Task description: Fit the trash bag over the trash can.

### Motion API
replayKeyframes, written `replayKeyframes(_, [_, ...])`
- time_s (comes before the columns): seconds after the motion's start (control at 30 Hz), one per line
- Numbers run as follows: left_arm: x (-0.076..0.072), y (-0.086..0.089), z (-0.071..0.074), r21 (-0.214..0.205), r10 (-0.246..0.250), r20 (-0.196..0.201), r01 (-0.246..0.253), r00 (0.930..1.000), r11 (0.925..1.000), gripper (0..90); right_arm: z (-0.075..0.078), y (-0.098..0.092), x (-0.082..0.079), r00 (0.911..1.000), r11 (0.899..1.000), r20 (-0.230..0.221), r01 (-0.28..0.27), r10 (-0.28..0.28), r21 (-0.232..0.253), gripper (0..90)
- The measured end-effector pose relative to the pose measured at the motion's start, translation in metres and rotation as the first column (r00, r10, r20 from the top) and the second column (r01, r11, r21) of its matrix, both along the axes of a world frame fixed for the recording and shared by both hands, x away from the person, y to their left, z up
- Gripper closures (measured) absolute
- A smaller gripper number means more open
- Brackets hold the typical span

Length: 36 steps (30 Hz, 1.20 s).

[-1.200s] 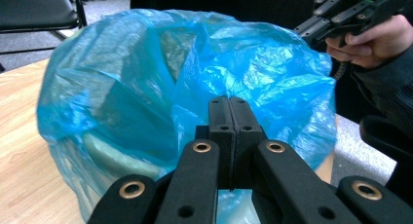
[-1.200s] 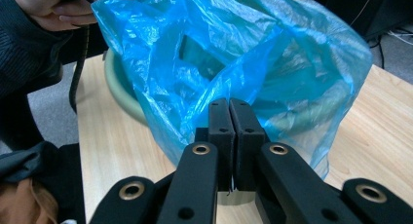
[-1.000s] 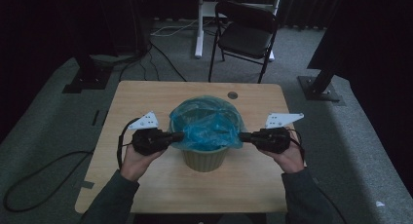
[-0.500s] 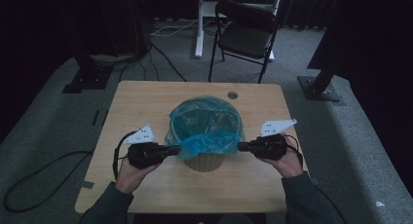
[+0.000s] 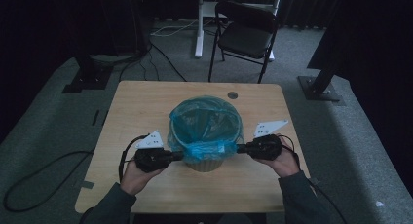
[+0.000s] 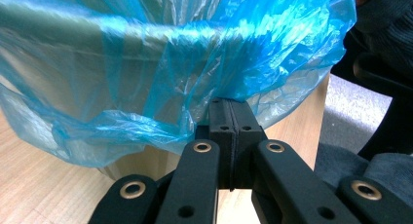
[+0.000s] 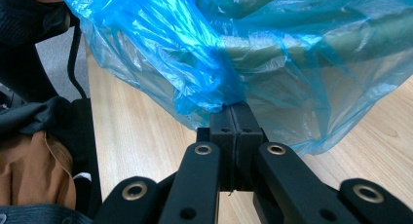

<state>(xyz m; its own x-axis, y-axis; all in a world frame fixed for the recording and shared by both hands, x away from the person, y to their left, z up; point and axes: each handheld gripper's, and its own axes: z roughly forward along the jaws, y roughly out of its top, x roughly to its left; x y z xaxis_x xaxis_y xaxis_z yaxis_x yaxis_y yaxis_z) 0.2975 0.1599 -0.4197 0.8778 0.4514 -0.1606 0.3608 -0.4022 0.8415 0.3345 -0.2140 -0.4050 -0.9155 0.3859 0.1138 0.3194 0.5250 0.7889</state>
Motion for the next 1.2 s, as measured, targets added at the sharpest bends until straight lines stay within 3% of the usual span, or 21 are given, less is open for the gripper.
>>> replayKeyframes(0.23, [-0.001, -0.006, -0.004, 0.021, -0.015, -0.009, 0.015, 0.9998, 0.9997, 89.6, -0.005, 0.011, -0.002, 0.9997, 0.998, -0.012, -0.02, 0.02, -0.054, 89.9])
replayKeyframes(0.53, [0.002, -0.002, -0.008, 0.033, -0.004, -0.018, 0.005, 0.9998, 0.9995, 89.6, -0.007, 0.005, 0.005, 0.9995, 0.995, -0.018, 0.025, -0.026, -0.093, 89.9])
replayKeyframes(0.67, [0.004, 0.001, -0.01, 0.028, 0.002, -0.03, -0.002, 0.9996, 0.9996, 89.6, -0.008, 0.001, 0.006, 0.9988, 0.995, -0.023, 0.041, -0.043, -0.087, 89.9])
replayKeyframes(0.87, [0.006, 0.001, -0.014, 0.063, 0.021, -0.034, -0.019, 0.9992, 0.9978, 89.6, -0.011, -0.001, 0.008, 0.9972, 0.991, -0.019, 0.07, -0.073, -0.118, 89.9])
replayKeyframes(1.0, [0.011, 0.013, -0.015, 0.016, 0.052, -0.068, -0.051, 0.9963, 0.9986, 89.6, -0.013, -0.005, 0.009, 0.9946, 0.987, -0.021, 0.099, -0.102, -0.126, 89.9])
replayKeyframes(1.2, [0.014, 0.024, -0.011, 0.013, 0.099, -0.064, -0.099, 0.993, 0.995, 87.2, -0.01, -0.013, 0.009, 0.9922, 0.985, -0.013, 0.122, -0.124, -0.119, 89.9])
